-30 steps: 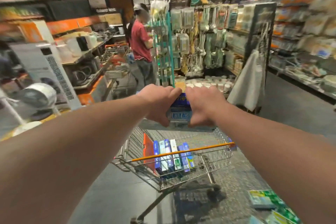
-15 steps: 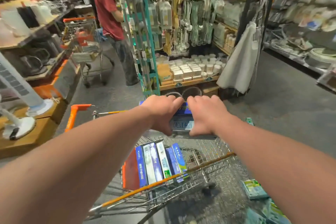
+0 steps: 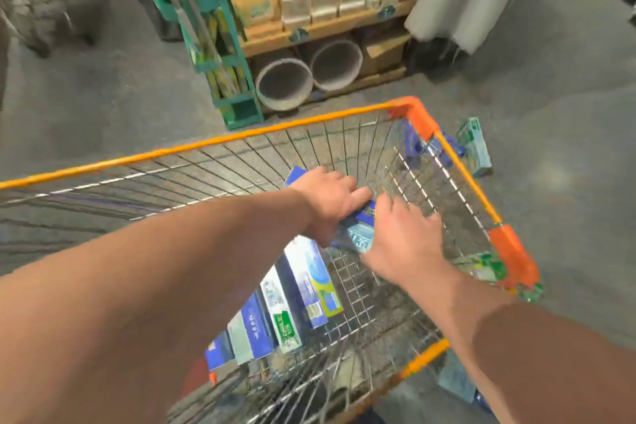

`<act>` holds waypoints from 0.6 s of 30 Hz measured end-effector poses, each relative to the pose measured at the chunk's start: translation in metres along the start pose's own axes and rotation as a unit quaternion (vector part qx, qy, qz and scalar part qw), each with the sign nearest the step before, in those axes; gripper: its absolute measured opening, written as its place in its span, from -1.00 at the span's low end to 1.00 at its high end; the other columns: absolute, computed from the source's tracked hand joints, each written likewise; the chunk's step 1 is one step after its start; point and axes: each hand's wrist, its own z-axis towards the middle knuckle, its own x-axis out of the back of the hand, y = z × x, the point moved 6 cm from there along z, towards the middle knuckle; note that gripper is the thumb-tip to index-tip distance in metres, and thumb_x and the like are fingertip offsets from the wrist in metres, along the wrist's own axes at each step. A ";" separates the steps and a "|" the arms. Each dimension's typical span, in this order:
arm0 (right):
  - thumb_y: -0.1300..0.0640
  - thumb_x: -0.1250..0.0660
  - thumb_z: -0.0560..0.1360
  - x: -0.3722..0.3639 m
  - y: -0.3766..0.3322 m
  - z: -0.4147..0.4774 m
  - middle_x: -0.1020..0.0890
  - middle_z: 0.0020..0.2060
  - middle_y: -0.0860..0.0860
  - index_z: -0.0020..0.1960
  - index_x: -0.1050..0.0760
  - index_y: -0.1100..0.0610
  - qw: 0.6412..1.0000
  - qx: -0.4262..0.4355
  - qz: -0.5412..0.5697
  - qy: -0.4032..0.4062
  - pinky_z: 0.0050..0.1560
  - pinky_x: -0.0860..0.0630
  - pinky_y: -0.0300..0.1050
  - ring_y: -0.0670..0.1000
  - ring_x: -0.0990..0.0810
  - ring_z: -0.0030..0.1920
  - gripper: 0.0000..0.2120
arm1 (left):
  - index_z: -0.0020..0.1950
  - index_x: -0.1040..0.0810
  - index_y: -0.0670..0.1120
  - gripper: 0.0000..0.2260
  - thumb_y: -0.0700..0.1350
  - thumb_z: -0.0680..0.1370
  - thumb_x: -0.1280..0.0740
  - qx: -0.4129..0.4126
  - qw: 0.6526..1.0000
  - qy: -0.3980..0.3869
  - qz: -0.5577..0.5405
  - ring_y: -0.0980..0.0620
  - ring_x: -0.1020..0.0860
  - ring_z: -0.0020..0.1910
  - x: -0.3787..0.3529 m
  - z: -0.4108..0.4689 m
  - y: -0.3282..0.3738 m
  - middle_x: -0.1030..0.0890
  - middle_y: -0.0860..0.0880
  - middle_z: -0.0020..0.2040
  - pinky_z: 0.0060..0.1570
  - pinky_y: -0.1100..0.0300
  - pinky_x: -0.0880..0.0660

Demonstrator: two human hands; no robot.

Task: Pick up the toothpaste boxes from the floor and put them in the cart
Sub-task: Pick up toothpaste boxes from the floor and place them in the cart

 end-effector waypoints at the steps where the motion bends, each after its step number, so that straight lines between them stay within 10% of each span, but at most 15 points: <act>1: -0.25 -0.51 0.27 -0.022 0.000 0.004 -0.56 0.14 0.00 0.26 -0.20 -0.01 0.999 -0.031 0.007 -0.004 0.06 -0.43 0.09 0.08 -0.57 0.18 -0.25 | 0.31 -0.21 0.04 -0.21 0.33 0.30 -0.53 -0.021 1.000 -0.003 0.017 -0.09 -0.54 0.11 -0.015 0.014 0.000 -0.49 -0.05 0.14 -0.02 0.02 -0.38; 8: 0.15 -0.17 0.60 -0.128 -0.006 0.027 -0.59 0.03 0.09 0.22 -0.37 0.07 0.981 -0.189 0.029 -0.019 -0.01 -0.48 0.03 0.15 -0.64 0.01 -0.81 | 0.42 -0.19 0.00 -0.22 0.11 0.37 -0.56 -0.111 0.990 -0.028 0.080 -0.12 -0.45 0.26 -0.098 0.064 0.011 -0.44 -0.05 0.27 0.18 -0.06 -0.35; 13: 0.22 -0.21 0.39 -0.175 -0.016 0.030 -0.49 -0.48 0.05 -0.29 -0.45 0.08 0.975 -0.222 0.014 -0.013 -0.42 -0.48 -0.11 0.04 -0.51 -0.56 -0.88 | 0.38 -0.26 0.02 -0.37 -0.03 0.41 -0.50 -0.161 0.982 -0.031 0.096 -0.10 -0.45 0.24 -0.140 0.076 0.021 -0.45 -0.02 0.25 0.27 -0.06 -0.31; 18: 0.19 -0.36 0.34 -0.205 -0.017 0.026 -0.49 -0.46 0.05 -0.19 -0.32 0.12 0.974 -0.193 0.045 -0.113 -0.52 -0.43 -0.20 0.01 -0.52 -0.55 -0.80 | 0.29 -0.32 0.01 -0.40 -0.03 0.33 -0.50 -0.197 0.977 0.020 0.081 -0.10 -0.44 0.12 -0.158 0.073 0.025 -0.46 -0.01 0.12 0.16 -0.05 -0.33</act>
